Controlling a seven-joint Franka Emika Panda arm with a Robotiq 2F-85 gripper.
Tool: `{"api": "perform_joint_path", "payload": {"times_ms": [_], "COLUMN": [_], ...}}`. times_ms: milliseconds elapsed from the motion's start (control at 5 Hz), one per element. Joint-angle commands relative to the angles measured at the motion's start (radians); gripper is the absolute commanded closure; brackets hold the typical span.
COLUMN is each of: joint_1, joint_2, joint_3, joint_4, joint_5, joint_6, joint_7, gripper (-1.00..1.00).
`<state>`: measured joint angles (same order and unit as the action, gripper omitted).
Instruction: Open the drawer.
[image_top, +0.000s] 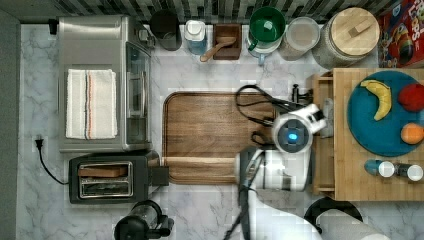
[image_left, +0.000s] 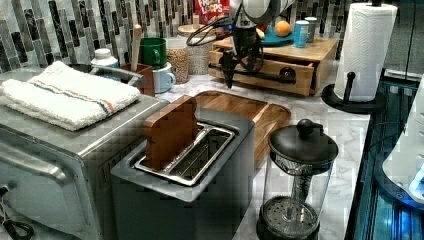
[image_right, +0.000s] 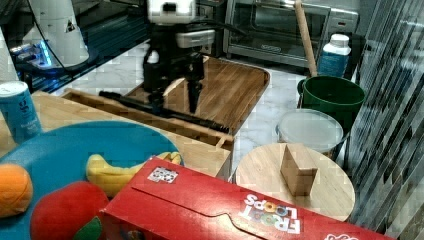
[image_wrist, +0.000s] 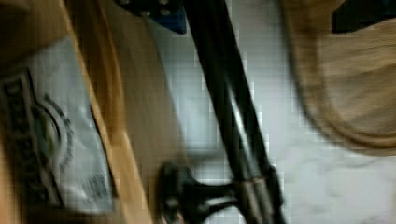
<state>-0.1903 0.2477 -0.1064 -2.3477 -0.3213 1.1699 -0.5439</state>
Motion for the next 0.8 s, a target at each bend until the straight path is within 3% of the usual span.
{"api": "perform_joint_path", "payload": {"times_ms": [200, 800], "joint_1": [0.204, 0.162], "joint_2": [-0.091, -0.11], "joint_3": [0.234, 0.253], "joint_4": [-0.057, -0.066], "joint_5": [0.075, 0.076], "joint_6": [-0.022, 0.003], "joint_7": [0.043, 0.045], "gripper": [-1.0, -1.0]}}
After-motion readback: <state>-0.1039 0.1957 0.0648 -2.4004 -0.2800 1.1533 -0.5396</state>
